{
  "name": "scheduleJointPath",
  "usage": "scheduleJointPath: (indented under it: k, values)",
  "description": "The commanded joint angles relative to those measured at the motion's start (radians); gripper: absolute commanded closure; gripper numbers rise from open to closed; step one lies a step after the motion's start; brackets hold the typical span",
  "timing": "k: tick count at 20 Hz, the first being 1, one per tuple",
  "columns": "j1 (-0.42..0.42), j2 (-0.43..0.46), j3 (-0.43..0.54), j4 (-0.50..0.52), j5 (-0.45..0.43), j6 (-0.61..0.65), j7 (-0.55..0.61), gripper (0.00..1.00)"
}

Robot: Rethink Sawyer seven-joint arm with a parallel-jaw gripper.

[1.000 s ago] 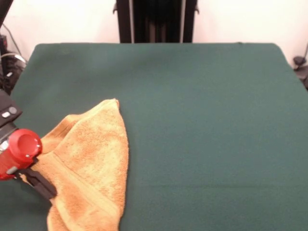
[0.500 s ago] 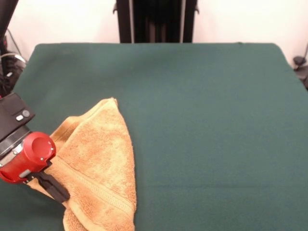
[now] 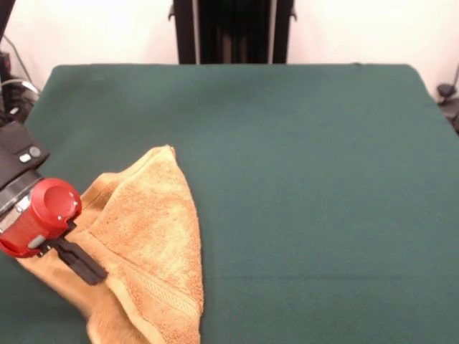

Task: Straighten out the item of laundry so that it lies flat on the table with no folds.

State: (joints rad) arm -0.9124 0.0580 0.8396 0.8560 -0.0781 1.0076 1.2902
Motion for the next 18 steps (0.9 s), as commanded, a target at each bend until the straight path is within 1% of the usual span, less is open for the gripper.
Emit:
scheduleJointPath:
  k: [1,5,8,10,15,16,18]
  values:
    - [0.034,-0.039,-0.048,0.203,0.08,-0.035,0.252,1.0]
    - [0.016,-0.049,-0.035,0.27,0.102,-0.094,0.254,1.0]
    - [0.017,-0.044,-0.028,0.285,0.131,-0.109,0.253,1.0]
    - [0.005,-0.041,-0.019,0.326,0.145,-0.145,0.254,1.0]
    - [0.004,-0.025,0.011,0.409,0.169,-0.302,0.257,1.0]
    - [0.012,-0.02,0.011,0.412,0.167,-0.328,0.251,1.0]
    - [0.039,-0.024,-0.011,0.407,0.131,-0.392,0.229,1.0]
